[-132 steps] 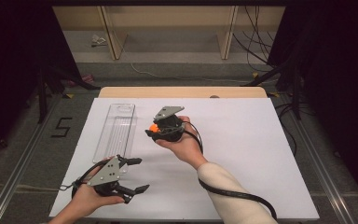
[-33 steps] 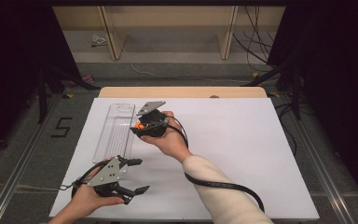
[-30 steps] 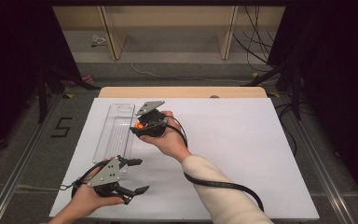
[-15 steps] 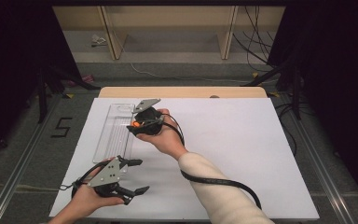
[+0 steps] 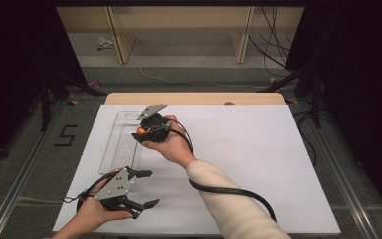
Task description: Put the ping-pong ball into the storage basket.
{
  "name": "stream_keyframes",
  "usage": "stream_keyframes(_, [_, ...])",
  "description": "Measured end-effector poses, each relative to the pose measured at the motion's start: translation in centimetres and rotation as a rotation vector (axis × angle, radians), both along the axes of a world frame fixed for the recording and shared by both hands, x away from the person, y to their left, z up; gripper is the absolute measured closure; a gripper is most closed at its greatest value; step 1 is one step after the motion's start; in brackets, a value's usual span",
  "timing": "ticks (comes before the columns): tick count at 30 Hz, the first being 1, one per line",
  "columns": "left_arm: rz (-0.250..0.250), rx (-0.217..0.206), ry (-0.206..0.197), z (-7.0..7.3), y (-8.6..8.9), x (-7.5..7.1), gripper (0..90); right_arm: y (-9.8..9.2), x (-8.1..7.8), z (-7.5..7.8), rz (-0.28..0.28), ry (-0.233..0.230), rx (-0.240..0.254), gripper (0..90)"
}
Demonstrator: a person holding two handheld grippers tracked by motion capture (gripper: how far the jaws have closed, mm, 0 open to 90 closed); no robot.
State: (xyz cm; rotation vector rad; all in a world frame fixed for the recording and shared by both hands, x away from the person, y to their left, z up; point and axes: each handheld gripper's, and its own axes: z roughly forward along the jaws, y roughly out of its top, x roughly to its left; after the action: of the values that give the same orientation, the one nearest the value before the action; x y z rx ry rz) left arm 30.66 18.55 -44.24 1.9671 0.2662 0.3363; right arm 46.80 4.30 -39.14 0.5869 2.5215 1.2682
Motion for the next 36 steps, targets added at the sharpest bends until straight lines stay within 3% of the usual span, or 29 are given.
stream_keyframes(36, [-0.01,0.013,-0.003,0.0,-0.1,-0.1,17.4,2.0,0.8,-0.2,0.011,0.013,-0.01,51.4])
